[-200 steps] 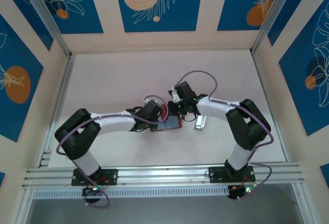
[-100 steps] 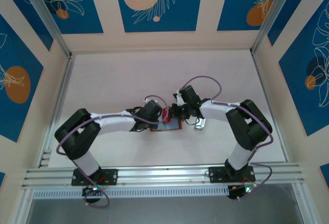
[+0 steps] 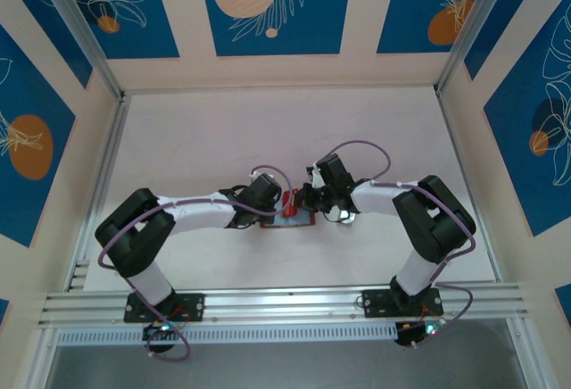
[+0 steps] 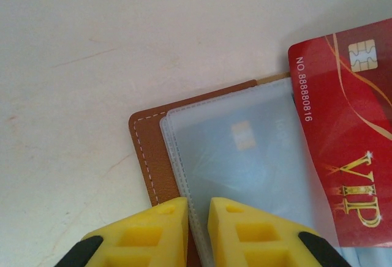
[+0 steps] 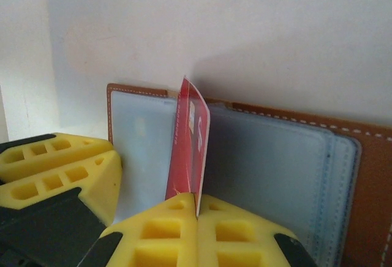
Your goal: Put the credit cards into the card holder
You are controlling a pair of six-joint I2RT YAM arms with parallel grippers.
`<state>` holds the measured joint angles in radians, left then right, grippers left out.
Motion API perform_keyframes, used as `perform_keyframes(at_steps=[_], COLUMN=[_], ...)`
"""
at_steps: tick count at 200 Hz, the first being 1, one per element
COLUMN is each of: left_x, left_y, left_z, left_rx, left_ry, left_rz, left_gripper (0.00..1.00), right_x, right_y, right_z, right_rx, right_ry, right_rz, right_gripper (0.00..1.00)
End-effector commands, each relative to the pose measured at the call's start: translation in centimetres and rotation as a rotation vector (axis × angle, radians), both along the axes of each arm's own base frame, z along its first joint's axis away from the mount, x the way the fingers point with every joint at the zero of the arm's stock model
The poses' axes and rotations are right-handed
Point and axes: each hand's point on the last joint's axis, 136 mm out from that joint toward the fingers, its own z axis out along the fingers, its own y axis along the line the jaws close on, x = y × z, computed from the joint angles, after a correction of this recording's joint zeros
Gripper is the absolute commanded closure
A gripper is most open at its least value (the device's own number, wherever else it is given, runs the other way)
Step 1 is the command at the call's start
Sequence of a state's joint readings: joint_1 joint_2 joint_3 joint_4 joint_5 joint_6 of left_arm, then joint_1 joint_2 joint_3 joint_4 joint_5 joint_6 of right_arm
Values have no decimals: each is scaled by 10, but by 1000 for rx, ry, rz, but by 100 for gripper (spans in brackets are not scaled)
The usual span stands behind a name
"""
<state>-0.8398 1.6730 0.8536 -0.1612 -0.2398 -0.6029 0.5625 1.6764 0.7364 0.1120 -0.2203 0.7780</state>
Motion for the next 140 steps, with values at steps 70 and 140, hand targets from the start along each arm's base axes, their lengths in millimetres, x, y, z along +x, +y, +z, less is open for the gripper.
perform_keyframes(at_steps=[70, 140], left_x=[-25, -25], left_y=[33, 34], left_z=[-43, -43], left_rx=[149, 153], left_ry=[135, 133], left_rz=[16, 17], left_gripper=[83, 83], right_x=[-44, -58], right_y=[-4, -14], right_z=[-35, -43], right_rx=[-36, -92], right_ry=[155, 165], right_rz=[27, 37], right_gripper=[100, 100])
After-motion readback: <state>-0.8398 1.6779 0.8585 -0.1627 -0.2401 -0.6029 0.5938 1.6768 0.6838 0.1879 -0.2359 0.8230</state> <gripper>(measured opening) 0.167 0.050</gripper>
